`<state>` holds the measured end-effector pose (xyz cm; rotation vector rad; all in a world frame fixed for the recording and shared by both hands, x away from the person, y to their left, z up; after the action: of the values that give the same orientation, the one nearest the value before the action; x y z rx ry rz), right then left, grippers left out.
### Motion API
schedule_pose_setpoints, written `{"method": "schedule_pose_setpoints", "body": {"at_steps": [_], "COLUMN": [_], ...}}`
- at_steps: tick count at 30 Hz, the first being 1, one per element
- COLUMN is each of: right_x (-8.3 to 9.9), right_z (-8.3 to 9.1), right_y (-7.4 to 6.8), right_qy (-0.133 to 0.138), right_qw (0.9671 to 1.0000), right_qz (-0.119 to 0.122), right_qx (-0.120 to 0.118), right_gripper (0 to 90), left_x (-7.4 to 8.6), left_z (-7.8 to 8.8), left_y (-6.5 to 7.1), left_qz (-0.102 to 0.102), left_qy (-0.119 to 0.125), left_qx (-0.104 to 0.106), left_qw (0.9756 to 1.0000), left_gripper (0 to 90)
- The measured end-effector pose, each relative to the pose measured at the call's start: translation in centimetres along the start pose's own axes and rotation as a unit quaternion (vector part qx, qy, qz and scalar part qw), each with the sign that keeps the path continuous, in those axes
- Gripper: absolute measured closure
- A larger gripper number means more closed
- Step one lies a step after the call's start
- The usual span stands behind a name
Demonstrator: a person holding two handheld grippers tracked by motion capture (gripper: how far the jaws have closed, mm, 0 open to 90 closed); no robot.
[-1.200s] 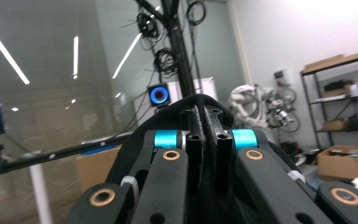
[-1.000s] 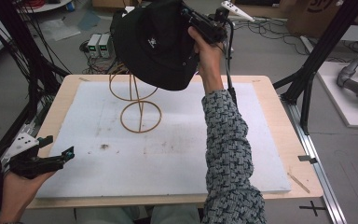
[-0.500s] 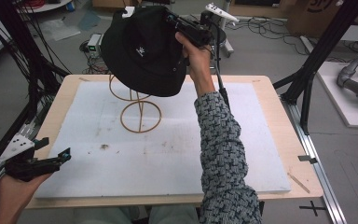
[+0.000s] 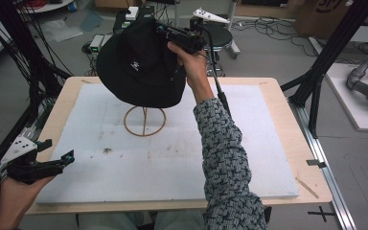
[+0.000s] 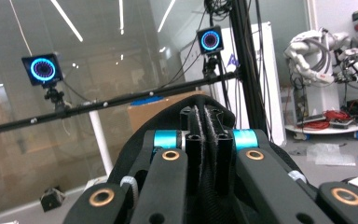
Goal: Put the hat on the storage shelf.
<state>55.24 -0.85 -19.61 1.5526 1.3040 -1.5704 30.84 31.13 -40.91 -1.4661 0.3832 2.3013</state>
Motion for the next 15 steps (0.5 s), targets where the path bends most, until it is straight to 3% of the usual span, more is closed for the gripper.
{"method": "schedule_pose_setpoints", "body": {"at_steps": [5, 9, 15], "right_x": [1.1, 1.8, 3.4], "right_z": [-0.9, -1.2, -1.7], "right_y": [-0.7, -0.9, -0.9], "right_qy": [-0.026, -0.032, -0.048], "right_qw": [0.9996, 0.9994, 0.9988], "right_qz": [0.009, 0.009, -0.002], "right_qx": [-0.008, -0.009, -0.012], "right_gripper": [88.1, 88.1, 87.9], "left_x": [-0.1, -0.2, -0.4], "left_z": [-0.2, -0.3, -0.5], "left_y": [0.1, 0.2, 0.3], "left_qz": [-0.002, -0.003, -0.004], "left_qy": [-0.002, -0.001, -0.001], "left_qx": [0.004, 0.005, 0.009], "left_qw": [1.0000, 1.0000, 1.0000], "left_gripper": [14.4, 14.4, 14.4]}}
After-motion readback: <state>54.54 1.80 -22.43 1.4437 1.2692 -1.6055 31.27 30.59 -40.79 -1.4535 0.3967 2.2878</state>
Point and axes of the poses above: each handheld gripper's, and its own axes: z roughly backward along the jaws, x roughly out of its underside, y roughly to its right, the point moved 8 cm from there along -z, roughly forward along the jaws, and after that the axes turned 4 degrees about x, right-handed, at the moved point
